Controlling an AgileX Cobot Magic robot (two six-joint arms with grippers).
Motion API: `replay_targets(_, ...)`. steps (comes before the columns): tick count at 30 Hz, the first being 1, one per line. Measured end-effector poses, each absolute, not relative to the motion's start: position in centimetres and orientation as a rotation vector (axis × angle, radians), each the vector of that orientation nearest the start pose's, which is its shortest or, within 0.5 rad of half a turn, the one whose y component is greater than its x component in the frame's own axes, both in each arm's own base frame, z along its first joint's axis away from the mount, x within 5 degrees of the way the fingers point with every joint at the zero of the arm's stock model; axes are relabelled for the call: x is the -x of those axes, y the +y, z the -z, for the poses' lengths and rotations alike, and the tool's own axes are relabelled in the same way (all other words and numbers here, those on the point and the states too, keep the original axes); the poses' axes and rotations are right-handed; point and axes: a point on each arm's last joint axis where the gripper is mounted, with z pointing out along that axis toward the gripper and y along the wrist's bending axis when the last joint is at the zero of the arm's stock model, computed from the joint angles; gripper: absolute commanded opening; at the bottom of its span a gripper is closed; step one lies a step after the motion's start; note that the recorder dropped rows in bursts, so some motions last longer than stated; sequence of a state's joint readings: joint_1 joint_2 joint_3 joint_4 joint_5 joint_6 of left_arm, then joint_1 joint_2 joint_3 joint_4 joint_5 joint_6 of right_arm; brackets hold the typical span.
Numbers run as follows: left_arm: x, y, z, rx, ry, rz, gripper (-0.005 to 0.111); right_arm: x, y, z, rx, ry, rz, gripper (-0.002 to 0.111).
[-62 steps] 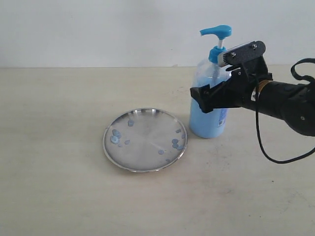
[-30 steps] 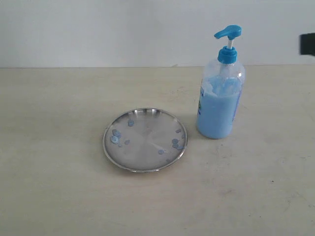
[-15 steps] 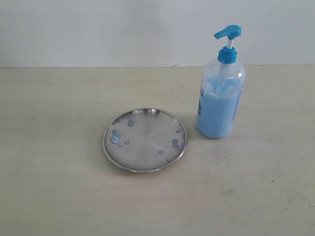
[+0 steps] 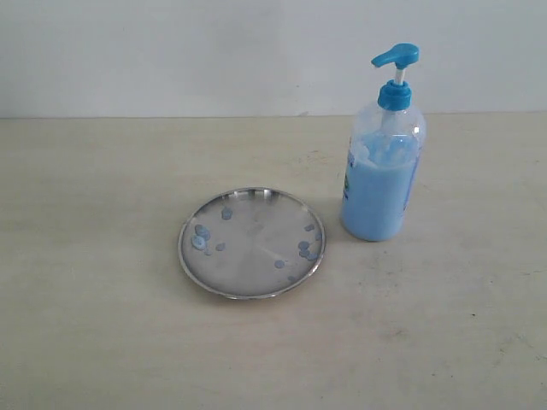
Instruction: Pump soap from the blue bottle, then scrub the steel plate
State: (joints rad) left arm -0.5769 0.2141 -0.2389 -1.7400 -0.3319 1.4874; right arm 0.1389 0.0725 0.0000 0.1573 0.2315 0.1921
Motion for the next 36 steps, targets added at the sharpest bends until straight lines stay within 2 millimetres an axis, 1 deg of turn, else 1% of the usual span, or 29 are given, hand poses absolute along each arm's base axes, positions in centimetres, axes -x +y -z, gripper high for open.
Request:
replay_targets(2, -8.6, -2.8, -28.5, -0.051, 1.610, 0.439, 0.004, -5.9, 1.2, -18.8, -0.166, 1.793, -0.386, 0.000)
replay_targets(4, -10.6, -5.2, -28.2, -0.159, 1.724, 0.480, 0.004, -5.9, 1.2, -18.7, -0.187, 1.804, -0.409, 0.000)
replay_targets(7, -14.5, -9.6, -26.6, -0.312, 1.938, 0.581, 0.004, -5.8, 1.5, -18.4, -0.241, 1.847, -0.477, 0.000)
replay_targets(11, -19.1, -14.8, -24.4, -0.446, 2.117, 0.749, 0.004, -5.6, 1.8, -18.0, -0.301, 1.895, -0.561, 0.000)
replay_targets(13, -21.4, -16.8, -23.9, -0.484, 2.149, 0.791, 0.004, -5.5, 1.8, -18.0, -0.316, 1.897, -0.580, 0.000)
replay_targets(14, -22.3, -17.5, -23.9, -0.501, 2.148, 0.788, 0.004, -5.5, 1.9, -18.0, -0.319, 1.898, -0.584, 0.000)
replay_targets(16, -24.2, -18.8, -23.3, -0.535, 2.172, 0.762, 0.004, -5.5, 1.9, -18.0, -0.322, 1.897, -0.587, 0.000)
replay_targets(19, -26.4, -19.6, -22.1, -0.532, 2.226, 0.735, 0.004, -5.5, 1.9, -18.0, -0.325, 1.897, -0.591, 0.000)
replay_targets(23, -29.1, -19.9, -20.0, -0.516, 2.300, 0.687, 0.004, -5.5, 1.9, -18.0, -0.327, 1.897, -0.592, 0.000)
replay_targets(24, -29.7, -19.9, -19.2, -0.516, 2.330, 0.679, 0.004, -5.5, 1.9, -18.0, -0.327, 1.897, -0.592, 0.000)
replay_targets(27, -30.7, -19.9, -17.5, -0.538, 2.410, 0.715, 0.004, -5.5, 1.9, -18.0, -0.329, 1.897, -0.593, 0.000)
replay_targets(29, -30.4, -19.9, -16.9, -0.568, 2.491, 0.788, 0.004, -5.5, 1.9, -18.0, -0.330, 1.897, -0.595, 0.000)
replay_targets(30, -29.4, -19.8, -16.5, -0.629, 2.598, 0.885, 0.004, -5.5, 1.9, -18.0, -0.330, 1.897, -0.595, 0.000)
replay_targets(31, -28.8, -19.7, -16.4, -0.671, 2.644, 0.929, 0.004, -5.5, 1.9, -18.0, -0.330, 1.897, -0.595, 0.000)
replay_targets(32, -27.8, -19.6, -16.5, -0.759, 2.709, 0.999, 0.004, -5.5, 1.9, -18.0, -0.330, 1.897, -0.595, 0.000)
replay_targets(33, -27.4, -19.5, -16.8, -0.813, 2.729, 1.019, 0.004, -5.5, 1.9, -18.0, -0.330, 1.897, -0.595, 0.000)
replay_targets(34, -27.0, -19.3, -17.1, -0.910, 2.761, 0.997, 0.004, -5.5, 1.9, -18.0, -0.330, 1.897, -0.595, 0.000)
replay_targets(35, -27.1, -19.1, -17.3, -0.942, 2.774, 0.956, 0.004, -5.5, 1.9, -18.0, -0.330, 1.897, -0.595, 0.000)
replay_targets(36, -27.8, -18.7, -17.8, -0.979, 2.803, 0.830, 0.004, -5.5, 1.9, -18.0, -0.330, 1.897, -0.595, 0.000)
